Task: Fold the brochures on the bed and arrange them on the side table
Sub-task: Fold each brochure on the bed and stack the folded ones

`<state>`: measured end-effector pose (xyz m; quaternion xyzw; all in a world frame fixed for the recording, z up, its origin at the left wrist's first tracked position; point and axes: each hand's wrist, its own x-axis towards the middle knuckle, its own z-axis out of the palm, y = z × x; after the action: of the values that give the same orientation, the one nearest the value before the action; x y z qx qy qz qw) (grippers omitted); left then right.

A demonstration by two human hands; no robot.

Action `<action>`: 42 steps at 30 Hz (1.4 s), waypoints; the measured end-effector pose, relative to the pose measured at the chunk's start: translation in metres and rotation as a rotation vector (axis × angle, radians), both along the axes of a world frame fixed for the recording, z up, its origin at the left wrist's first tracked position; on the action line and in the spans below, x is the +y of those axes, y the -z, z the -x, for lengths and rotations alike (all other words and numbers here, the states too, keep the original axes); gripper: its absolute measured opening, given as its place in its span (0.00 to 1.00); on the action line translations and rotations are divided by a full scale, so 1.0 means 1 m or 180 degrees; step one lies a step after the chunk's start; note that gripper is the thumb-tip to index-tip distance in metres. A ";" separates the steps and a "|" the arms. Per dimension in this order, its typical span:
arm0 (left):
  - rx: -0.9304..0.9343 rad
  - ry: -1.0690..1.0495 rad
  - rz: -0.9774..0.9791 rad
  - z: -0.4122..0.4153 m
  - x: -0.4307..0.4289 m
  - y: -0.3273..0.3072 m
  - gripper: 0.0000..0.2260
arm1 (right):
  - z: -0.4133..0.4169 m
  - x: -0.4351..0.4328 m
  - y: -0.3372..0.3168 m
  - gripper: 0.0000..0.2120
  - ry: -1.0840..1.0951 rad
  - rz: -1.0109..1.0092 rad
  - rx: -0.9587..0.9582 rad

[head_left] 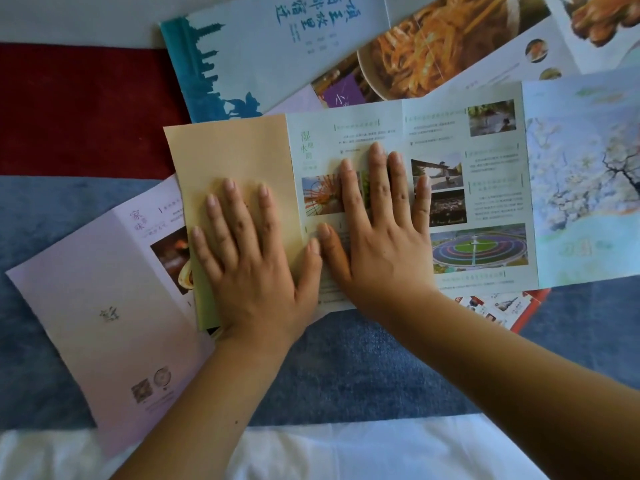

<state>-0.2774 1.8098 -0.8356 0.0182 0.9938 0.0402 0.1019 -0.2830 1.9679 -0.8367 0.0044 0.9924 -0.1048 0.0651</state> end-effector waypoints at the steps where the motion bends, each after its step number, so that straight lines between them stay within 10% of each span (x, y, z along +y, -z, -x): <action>1: 0.0028 0.0014 0.0005 -0.001 0.000 0.001 0.37 | 0.000 0.000 0.000 0.36 0.0000 -0.0012 -0.0013; 23: 0.0066 -0.0167 0.0087 -0.019 -0.152 -0.001 0.35 | -0.015 -0.062 -0.008 0.35 -0.0584 -0.0124 -0.0246; 42: 0.0073 -0.0621 -0.1106 -0.022 -0.177 -0.016 0.40 | -0.007 -0.099 0.001 0.36 -0.0863 -0.0268 -0.0136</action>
<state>-0.2551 1.6330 -0.8197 -0.0604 0.9701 0.2206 0.0815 -0.2760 1.8689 -0.8379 -0.1247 0.9858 -0.0532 0.0994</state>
